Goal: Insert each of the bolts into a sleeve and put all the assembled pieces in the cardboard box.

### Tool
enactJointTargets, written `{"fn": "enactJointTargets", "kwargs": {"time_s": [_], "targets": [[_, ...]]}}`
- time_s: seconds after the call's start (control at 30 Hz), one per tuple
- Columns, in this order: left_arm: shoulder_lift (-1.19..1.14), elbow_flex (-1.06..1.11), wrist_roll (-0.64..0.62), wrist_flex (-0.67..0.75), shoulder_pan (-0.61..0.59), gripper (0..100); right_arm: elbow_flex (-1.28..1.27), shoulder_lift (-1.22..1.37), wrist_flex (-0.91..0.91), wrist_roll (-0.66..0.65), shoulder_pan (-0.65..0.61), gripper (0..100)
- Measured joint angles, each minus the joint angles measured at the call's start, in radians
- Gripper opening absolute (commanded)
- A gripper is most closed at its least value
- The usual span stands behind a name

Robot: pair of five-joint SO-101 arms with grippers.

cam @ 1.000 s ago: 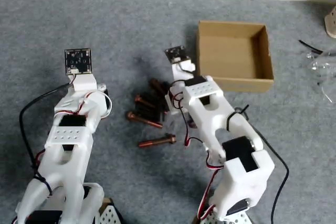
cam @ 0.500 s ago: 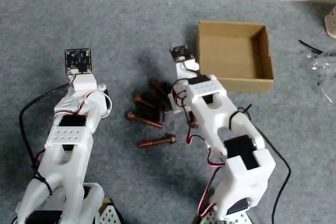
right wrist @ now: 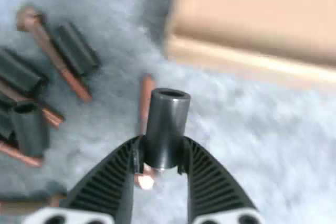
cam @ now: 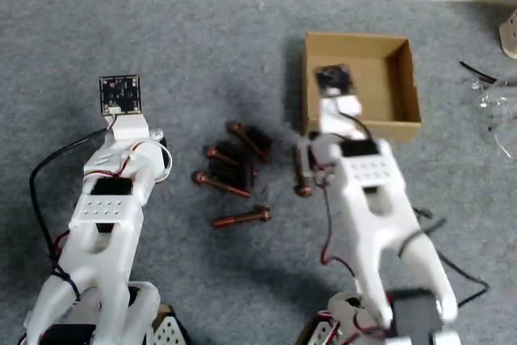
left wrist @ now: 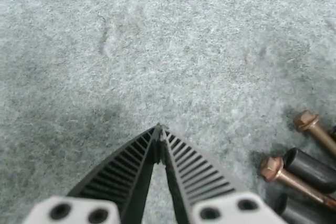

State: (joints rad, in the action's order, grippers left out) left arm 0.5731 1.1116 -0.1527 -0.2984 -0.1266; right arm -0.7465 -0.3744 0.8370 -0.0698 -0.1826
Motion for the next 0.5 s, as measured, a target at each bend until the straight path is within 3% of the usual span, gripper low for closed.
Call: {"fn": "enactJointTargets", "kwargs": {"time_s": [0.2,0.37,0.5], "targets": [[0.000,0.000,0.000,0.008,0.000,2,-0.233,-0.144,0.028,-0.084,0.157,0.4],[0.000,0.000,0.000,0.008,0.000,2,-0.371,-0.157,-0.072,-0.123,0.270,1.2],[0.000,0.000,0.000,0.008,0.000,2,-0.391,-0.112,-0.106,-0.126,0.298,10.8]]}}
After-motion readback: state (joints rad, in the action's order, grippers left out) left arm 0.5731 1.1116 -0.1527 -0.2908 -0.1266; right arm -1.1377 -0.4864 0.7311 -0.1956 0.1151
